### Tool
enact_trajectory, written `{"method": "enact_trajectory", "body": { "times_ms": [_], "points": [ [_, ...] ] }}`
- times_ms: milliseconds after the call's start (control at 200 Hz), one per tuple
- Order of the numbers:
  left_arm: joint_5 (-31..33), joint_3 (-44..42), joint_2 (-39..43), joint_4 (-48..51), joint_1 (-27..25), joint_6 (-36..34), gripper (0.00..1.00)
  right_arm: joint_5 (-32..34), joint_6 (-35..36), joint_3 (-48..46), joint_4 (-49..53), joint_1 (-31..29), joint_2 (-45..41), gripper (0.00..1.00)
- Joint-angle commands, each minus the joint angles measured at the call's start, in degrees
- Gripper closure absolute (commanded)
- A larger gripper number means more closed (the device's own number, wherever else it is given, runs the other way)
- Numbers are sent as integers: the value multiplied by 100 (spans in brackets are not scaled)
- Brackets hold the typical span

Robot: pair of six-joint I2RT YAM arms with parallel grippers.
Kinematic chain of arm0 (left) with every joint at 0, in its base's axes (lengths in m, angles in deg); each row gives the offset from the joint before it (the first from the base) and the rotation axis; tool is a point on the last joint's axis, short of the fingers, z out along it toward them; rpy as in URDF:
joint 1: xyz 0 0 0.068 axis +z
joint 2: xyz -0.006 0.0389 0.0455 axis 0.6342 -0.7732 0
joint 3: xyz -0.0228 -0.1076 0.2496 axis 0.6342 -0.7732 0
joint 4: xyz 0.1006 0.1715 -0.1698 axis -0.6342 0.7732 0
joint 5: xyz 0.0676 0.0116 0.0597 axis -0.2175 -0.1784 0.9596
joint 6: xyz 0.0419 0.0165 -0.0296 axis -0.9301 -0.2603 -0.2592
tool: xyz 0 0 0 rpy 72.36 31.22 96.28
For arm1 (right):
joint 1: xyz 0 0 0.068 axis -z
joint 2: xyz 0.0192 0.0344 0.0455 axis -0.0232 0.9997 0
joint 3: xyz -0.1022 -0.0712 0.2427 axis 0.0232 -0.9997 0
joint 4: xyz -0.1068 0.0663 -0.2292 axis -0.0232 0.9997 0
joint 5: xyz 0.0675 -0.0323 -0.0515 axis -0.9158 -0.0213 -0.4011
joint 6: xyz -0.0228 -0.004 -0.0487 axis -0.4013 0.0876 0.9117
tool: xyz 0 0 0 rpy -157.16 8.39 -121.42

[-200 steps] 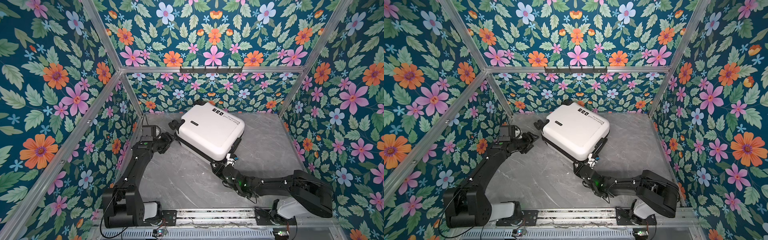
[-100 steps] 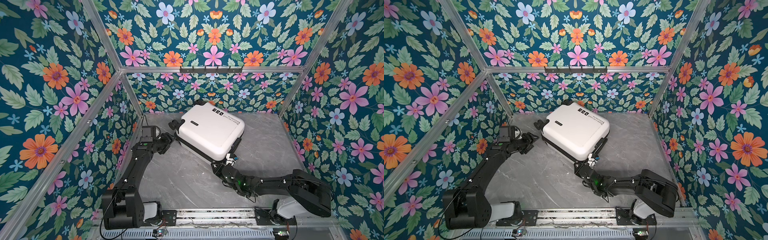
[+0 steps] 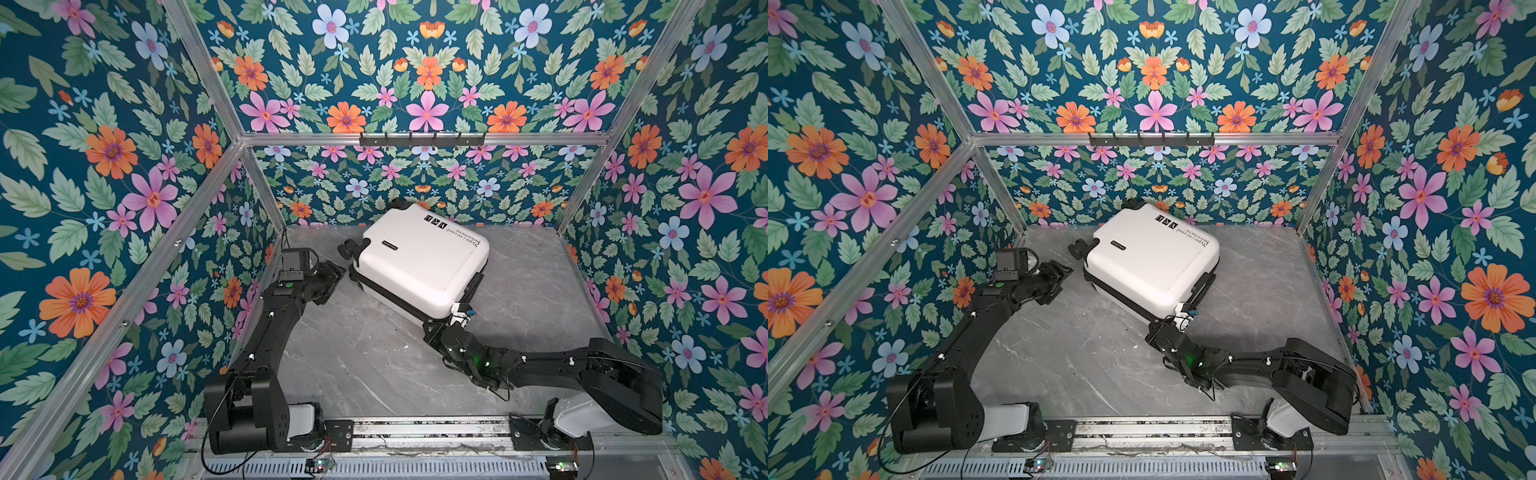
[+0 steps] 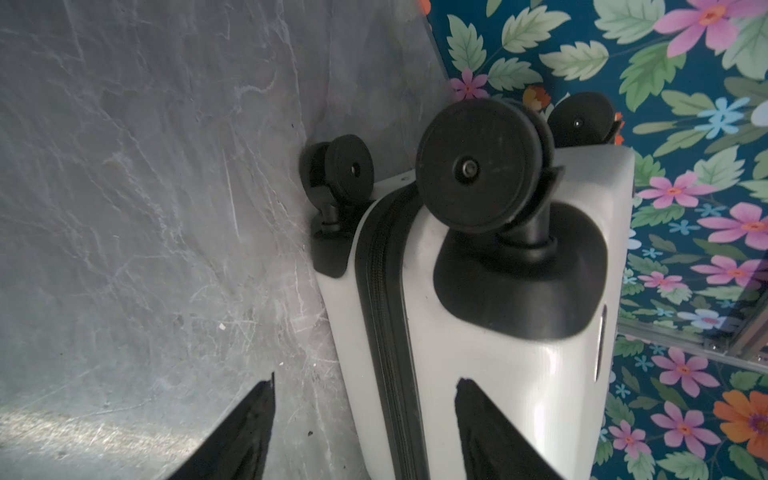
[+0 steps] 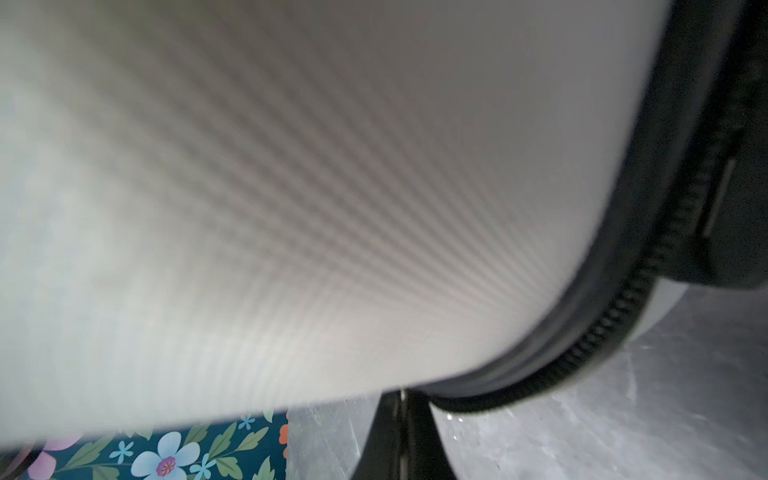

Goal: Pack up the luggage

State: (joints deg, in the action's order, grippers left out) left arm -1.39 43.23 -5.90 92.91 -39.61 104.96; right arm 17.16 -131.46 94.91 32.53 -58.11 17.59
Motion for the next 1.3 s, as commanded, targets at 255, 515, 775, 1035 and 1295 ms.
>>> {"method": "enact_trajectory", "body": {
  "times_ms": [255,515,775,1035,1295],
  "points": [
    [123,528,-835,-1606,-28,1500,27,68,75,289,211,18,63,100],
    [126,1430,-1762,-1471,-225,1452,27,18,24,302,300,19,127,100],
    [149,2034,-2386,-1460,-412,1368,27,80,-65,197,299,12,84,100],
    [-45,2399,-2719,-1315,-563,1110,51,145,-120,122,374,18,8,100],
    [-56,2310,-2443,-1180,-546,838,100,381,-311,49,683,15,-176,100]
  ]
}}
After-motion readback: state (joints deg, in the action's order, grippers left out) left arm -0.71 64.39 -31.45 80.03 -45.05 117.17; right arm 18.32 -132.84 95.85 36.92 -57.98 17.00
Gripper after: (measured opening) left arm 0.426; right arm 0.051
